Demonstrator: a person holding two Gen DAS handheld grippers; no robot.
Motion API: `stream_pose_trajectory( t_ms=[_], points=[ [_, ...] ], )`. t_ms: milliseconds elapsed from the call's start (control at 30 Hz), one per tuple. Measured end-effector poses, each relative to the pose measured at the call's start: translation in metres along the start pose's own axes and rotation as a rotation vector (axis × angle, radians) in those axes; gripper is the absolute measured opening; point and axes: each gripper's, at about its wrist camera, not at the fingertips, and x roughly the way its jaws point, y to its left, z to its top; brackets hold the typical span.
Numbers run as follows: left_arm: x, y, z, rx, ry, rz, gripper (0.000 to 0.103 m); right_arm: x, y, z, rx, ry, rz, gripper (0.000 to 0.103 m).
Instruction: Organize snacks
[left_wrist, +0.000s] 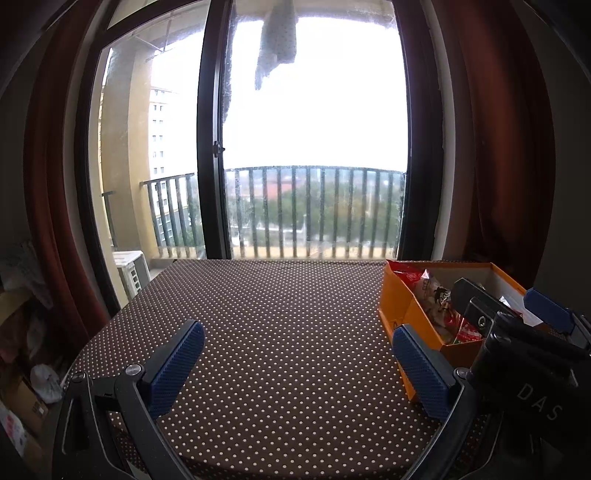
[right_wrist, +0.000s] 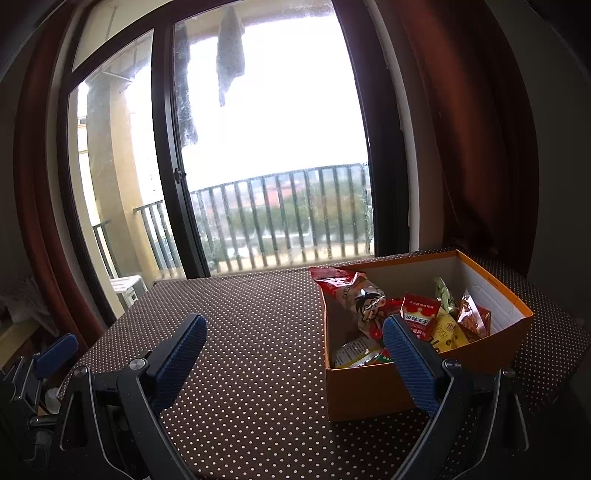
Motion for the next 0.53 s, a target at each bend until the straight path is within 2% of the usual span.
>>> stream_pose_trajectory(
  t_ms=[533],
  points=[
    [0.0001, -0.0021, -0.0011, 0.000, 0.010, -0.003, 0.102, -0.0004, -0.0004, -0.0015, 0.010, 0.009, -0.002, 0.098]
  ],
)
